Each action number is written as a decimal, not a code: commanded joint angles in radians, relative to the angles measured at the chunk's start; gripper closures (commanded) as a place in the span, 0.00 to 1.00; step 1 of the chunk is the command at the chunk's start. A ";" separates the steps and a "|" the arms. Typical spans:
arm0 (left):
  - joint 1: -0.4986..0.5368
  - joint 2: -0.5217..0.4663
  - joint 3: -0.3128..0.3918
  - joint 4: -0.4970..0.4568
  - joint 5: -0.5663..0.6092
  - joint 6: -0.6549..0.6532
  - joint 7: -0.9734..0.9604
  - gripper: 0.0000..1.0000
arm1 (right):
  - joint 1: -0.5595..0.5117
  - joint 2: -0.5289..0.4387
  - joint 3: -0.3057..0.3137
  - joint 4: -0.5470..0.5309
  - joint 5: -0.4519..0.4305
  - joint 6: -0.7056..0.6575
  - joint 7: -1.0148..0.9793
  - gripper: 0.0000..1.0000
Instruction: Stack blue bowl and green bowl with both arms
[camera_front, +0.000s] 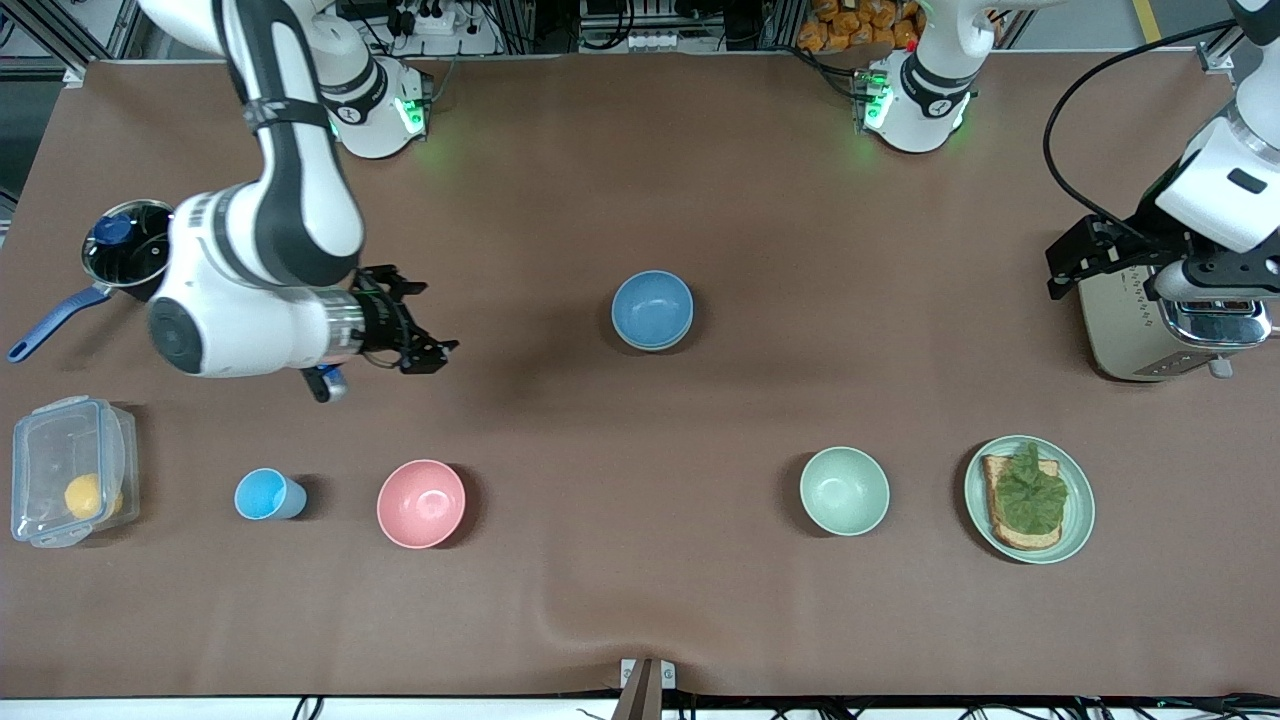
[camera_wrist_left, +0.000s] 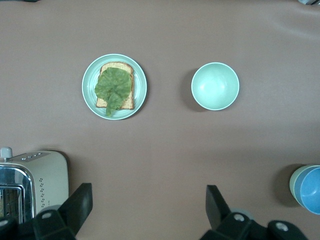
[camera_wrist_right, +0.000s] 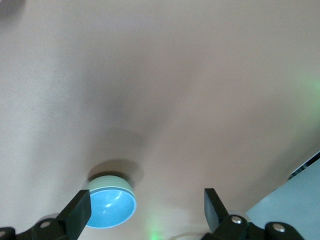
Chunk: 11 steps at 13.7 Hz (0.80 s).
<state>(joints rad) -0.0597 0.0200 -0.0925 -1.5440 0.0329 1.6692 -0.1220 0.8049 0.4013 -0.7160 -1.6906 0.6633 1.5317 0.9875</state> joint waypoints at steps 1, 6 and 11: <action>-0.032 -0.029 0.040 -0.010 0.018 -0.026 0.019 0.00 | -0.050 0.001 -0.062 0.075 -0.057 -0.115 -0.157 0.00; -0.054 -0.037 0.048 -0.010 0.016 -0.025 0.019 0.00 | -0.243 -0.002 -0.051 0.206 -0.243 -0.272 -0.514 0.00; -0.055 -0.052 0.056 -0.013 0.018 -0.034 0.013 0.00 | -0.401 -0.035 -0.037 0.247 -0.303 -0.289 -0.827 0.00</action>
<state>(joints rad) -0.1008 -0.0083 -0.0496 -1.5442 0.0329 1.6489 -0.1198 0.4709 0.3982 -0.7793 -1.4590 0.3871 1.2564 0.2617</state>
